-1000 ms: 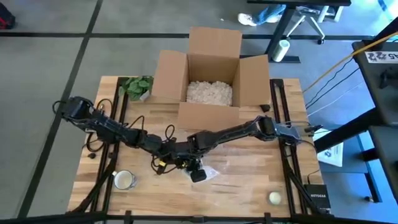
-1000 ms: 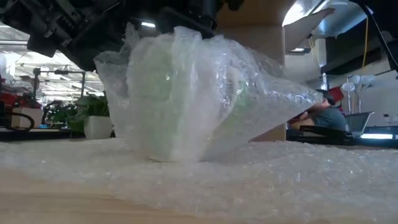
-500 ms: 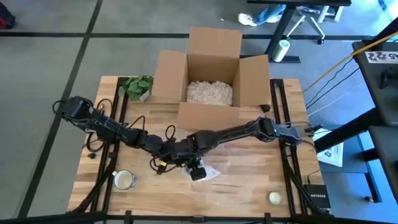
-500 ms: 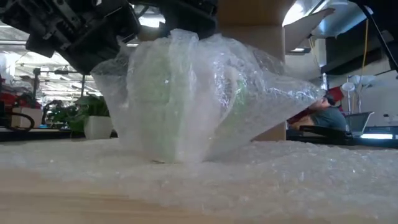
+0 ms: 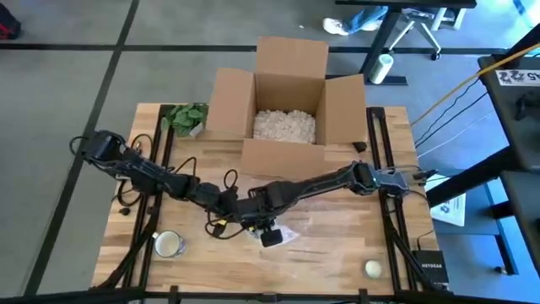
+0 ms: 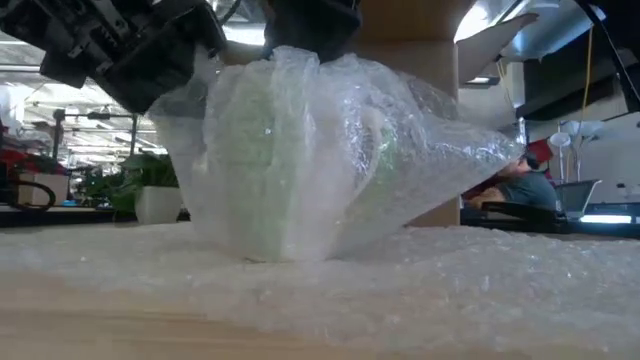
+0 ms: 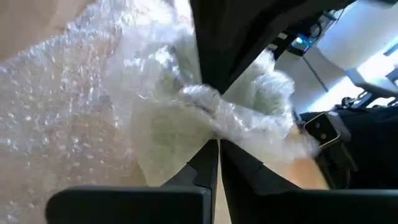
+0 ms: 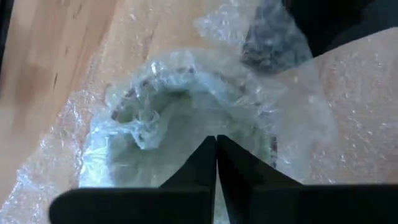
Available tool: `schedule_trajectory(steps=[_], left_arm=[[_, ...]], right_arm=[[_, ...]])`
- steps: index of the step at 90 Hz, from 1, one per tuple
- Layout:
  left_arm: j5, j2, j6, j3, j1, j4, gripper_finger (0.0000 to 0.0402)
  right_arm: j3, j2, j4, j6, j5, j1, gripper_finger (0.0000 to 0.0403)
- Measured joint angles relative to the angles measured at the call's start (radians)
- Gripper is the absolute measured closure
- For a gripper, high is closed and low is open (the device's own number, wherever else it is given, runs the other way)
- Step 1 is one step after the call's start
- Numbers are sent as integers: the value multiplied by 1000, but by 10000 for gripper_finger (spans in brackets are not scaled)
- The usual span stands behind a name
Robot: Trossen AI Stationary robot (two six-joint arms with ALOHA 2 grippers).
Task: Wrap mug
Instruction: Wrap the green mug with the bubble wrap
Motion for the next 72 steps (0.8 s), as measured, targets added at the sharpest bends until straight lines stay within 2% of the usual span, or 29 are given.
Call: schedule_trajectory(steps=[19, 56, 72], left_arm=[[-36, -109, 17, 0, -3, -77, 402], [-36, -107, 16, -1, -24, -44, 402], [-36, -106, 28, -1, -24, -20, 402]], right_arm=[[0, 0, 2, 0, 2, 0, 403], [0, -2, 16, 0, 2, 0, 403], [0, -2, 7, 14, 41, 0, 403]])
